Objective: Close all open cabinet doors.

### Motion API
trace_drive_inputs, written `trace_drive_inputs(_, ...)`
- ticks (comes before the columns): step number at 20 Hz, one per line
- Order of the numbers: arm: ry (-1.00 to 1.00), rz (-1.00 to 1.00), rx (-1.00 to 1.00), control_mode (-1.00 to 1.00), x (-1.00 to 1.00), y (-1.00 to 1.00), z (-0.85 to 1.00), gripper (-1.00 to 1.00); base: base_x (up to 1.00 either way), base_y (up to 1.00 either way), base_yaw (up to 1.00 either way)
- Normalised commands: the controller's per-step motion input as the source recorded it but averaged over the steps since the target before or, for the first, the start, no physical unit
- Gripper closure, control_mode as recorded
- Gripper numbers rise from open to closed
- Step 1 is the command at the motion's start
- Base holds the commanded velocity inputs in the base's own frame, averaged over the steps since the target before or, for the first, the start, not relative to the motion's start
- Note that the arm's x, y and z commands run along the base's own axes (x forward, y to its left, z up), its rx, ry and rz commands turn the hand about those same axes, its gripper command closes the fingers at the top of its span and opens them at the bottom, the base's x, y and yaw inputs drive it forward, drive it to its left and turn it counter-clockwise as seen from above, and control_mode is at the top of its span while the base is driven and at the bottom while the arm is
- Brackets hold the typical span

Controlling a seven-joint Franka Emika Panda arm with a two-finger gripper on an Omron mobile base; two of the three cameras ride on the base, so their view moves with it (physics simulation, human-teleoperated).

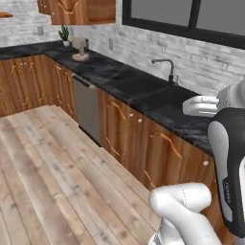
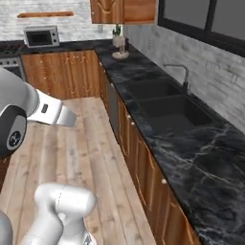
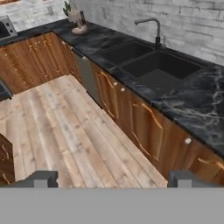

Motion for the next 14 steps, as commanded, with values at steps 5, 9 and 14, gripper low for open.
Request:
trace_drive_inputs(5,0.00,0.00,0.00,1.00,0.00,0.00,0.00,-1.00,0.99,0.61,0.33)
trace_drive_inputs(9,0.00,0.00,0.00,1.00,0.00,0.00,0.00,-1.00,0.70,0.00,0.75)
trace_drive_inputs(14,0.00,0.00,0.00,1.00,0.00,0.00,0.00,-1.00,0.61,0.00,0.73)
